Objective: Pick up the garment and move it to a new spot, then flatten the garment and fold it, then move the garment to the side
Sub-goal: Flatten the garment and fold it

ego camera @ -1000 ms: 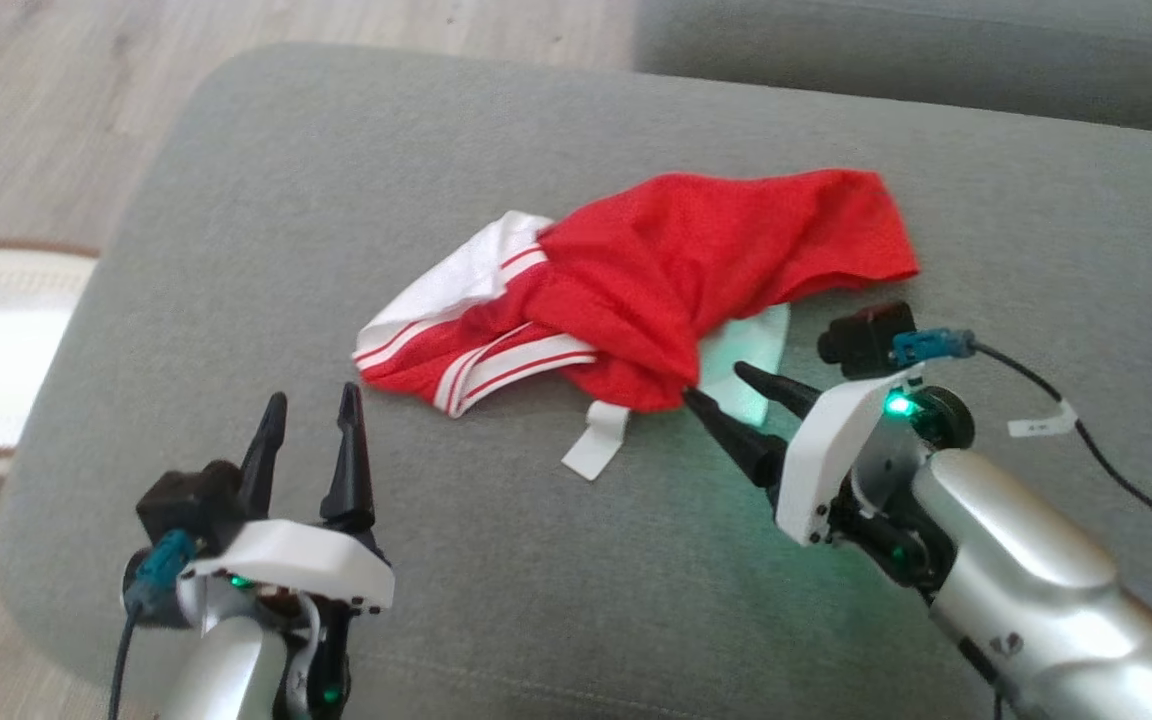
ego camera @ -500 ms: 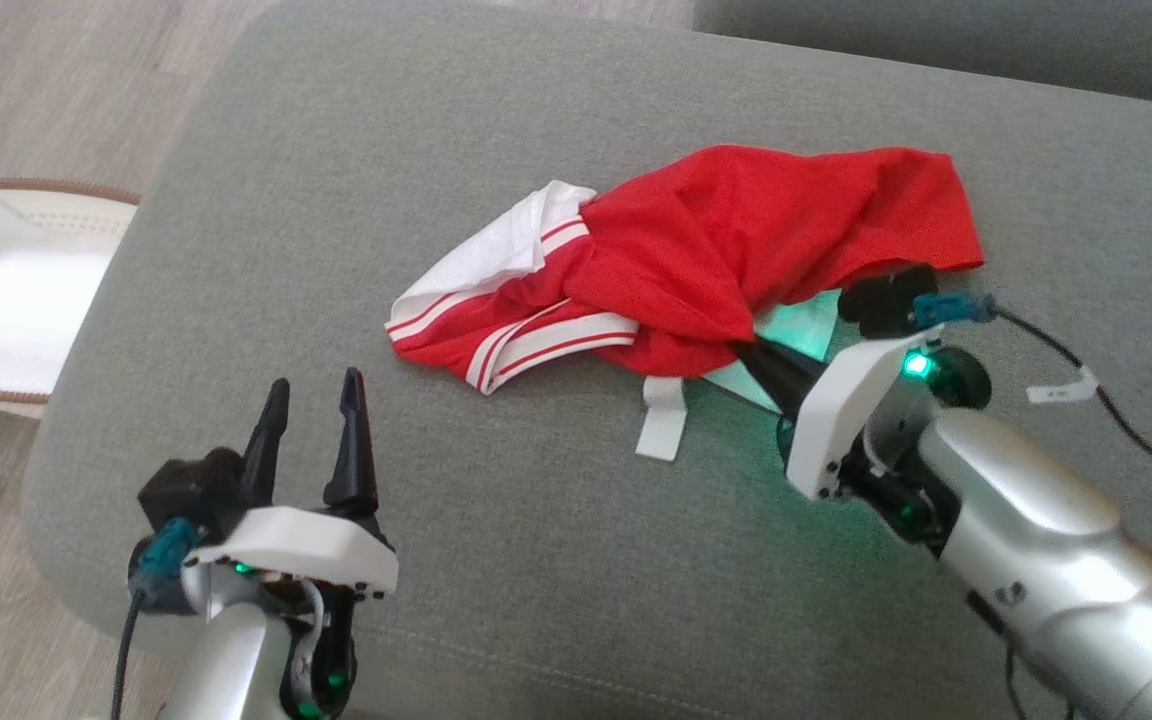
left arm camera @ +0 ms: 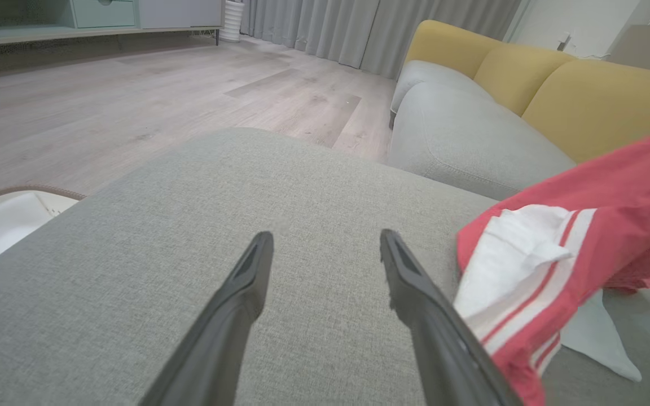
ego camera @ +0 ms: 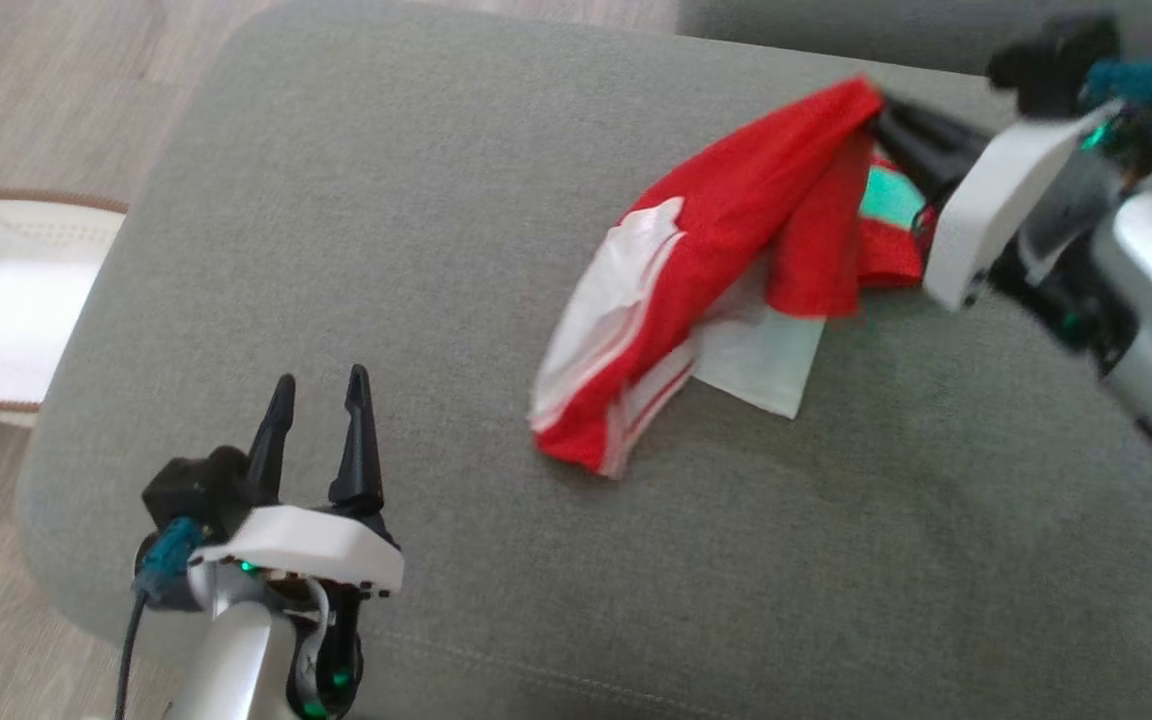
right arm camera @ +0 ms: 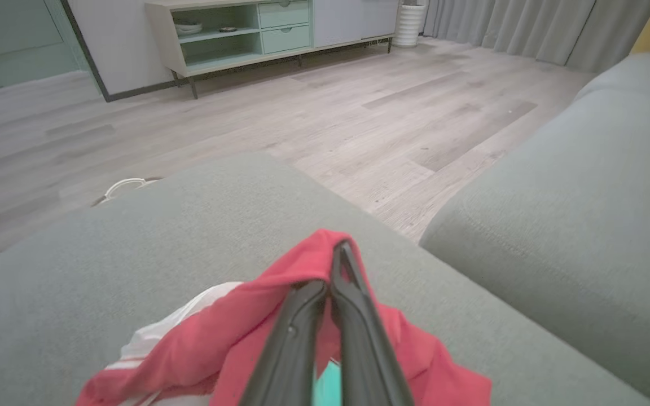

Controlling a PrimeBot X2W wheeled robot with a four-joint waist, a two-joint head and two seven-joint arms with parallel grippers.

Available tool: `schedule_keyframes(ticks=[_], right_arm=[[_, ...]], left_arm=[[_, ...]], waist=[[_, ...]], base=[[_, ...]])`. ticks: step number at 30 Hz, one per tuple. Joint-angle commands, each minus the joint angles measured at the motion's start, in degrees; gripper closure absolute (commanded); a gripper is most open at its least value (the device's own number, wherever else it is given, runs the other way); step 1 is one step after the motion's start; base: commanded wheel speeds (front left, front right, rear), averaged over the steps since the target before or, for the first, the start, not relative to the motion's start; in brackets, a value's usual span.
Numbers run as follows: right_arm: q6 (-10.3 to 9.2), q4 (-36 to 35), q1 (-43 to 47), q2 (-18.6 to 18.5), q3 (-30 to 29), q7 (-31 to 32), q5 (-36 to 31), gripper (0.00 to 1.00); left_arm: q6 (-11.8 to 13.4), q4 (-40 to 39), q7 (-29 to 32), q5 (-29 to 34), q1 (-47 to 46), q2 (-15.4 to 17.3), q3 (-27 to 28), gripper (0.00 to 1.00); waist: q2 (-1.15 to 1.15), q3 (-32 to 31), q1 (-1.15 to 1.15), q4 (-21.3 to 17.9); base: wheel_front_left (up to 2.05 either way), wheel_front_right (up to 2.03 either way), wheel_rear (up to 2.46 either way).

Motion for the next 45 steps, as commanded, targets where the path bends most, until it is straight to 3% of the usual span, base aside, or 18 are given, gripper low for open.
schedule_keyframes(ticks=[1,5,9,10,11,12,16,22,32,37,41,45], right_arm=[[0.4,-1.0,-2.0,-1.0,-0.5,0.4,-0.8,1.0],[0.4,2.3,-7.3,-1.2,2.0,1.5,-3.1,1.0],[0.4,9.6,-11.5,0.2,3.9,-2.2,-4.9,1.0],[0.4,12.0,-12.4,0.8,3.9,-4.0,-5.6,0.9],[0.4,14.5,-12.9,1.7,3.9,-5.7,-6.2,0.53],[0.4,17.0,-13.0,2.7,4.1,-6.7,-6.2,0.0],[0.4,23.7,-12.7,6.0,6.4,-8.6,-5.3,0.0],[0.4,26.5,-12.7,7.8,9.2,-14.6,-3.6,0.0],[0.4,24.3,-11.8,5.9,8.8,-22.6,0.0,0.0],[0.4,18.9,-7.7,2.8,2.7,-24.3,1.0,0.0],[0.4,10.8,0.0,1.0,-9.0,-24.4,-2.9,0.0],[0.4,2.4,11.8,2.0,-19.9,-24.4,-8.8,0.0]], left_arm=[[-0.2,-1.5,-0.7,0.5,-2.4,0.1,1.5,0.0],[-0.7,-1.1,-0.7,0.0,-3.2,-0.1,0.5,0.0],[-0.3,-1.3,-0.7,-2.0,-4.1,-0.2,-1.8,0.0],[0.0,-1.4,-0.7,-2.5,-4.3,-0.2,-2.4,0.0],[0.3,-1.5,-0.7,-3.0,-4.4,-0.2,-3.0,0.0],[0.6,-1.6,-0.7,-3.3,-4.5,-0.2,-3.4,0.0],[1.4,-1.8,-0.7,-4.1,-4.8,-0.2,-4.5,0.0],[2.0,-1.8,-0.7,-3.1,-4.6,-0.2,-3.7,0.0],[0.8,-1.3,-0.7,0.1,-4.3,-0.2,-0.7,0.0],[0.1,-1.8,-0.7,1.5,-3.9,0.0,1.1,0.0],[-0.2,-2.5,-0.7,2.4,-3.0,0.4,2.8,0.0],[-0.6,-3.1,-0.7,3.1,-2.2,0.8,4.2,0.0]], waist=[[0.0,0.5,0.0,0.9],[0.0,2.0,0.0,3.4],[0.0,3.6,0.0,6.2],[0.0,3.9,0.0,6.8],[0.0,4.3,0.0,7.3],[0.0,4.5,0.0,7.7],[0.0,4.8,0.0,8.4],[0.0,3.5,0.0,6.0],[0.0,-0.1,0.0,-2.0],[0.0,-2.0,0.0,-6.0],[0.0,-3.3,0.0,-9.0],[0.0,-4.4,0.0,-11.6]], base=[[0.0,0.0,0.0],[0.0,0.0,0.0],[0.0,0.0,0.0],[0.0,0.0,0.0],[0.0,0.0,0.0],[0.0,0.0,0.0],[0.0,0.0,0.0],[0.0,0.0,0.0],[0.0,0.0,0.0],[0.0,0.0,0.0],[0.0,0.0,0.0],[0.0,0.0,0.0]])
